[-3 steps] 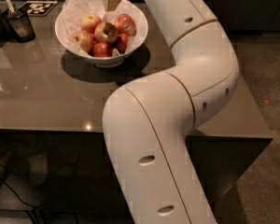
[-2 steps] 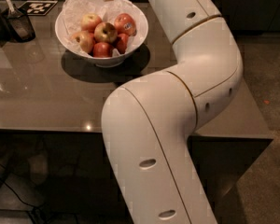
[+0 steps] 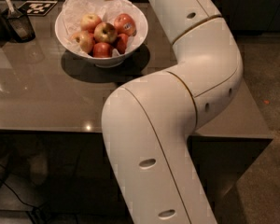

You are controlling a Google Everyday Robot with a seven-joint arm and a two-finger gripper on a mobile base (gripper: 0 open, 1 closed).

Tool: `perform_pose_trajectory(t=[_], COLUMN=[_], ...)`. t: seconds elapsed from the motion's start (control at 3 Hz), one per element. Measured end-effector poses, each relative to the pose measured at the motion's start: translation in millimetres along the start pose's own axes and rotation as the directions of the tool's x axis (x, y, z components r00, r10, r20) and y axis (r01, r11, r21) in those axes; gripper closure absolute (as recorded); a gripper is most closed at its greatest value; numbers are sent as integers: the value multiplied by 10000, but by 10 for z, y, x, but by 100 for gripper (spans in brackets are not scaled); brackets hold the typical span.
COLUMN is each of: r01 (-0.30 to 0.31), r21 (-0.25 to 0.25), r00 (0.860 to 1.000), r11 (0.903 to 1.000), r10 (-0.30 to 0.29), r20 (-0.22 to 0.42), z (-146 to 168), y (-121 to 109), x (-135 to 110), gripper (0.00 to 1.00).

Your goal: Pick apple from white bowl

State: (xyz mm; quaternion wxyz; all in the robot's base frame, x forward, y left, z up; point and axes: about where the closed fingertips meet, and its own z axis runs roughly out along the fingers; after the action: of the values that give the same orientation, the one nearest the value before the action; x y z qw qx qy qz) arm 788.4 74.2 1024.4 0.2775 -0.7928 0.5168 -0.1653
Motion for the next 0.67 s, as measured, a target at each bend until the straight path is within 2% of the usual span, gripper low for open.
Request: perform_pose_trajectory(t=[0.67], r01=[0], r21=[0], r00=[10000], r11=[10000], r10=[0], r20=[0], z=[0], y=[0], x=[0], gripper=[11])
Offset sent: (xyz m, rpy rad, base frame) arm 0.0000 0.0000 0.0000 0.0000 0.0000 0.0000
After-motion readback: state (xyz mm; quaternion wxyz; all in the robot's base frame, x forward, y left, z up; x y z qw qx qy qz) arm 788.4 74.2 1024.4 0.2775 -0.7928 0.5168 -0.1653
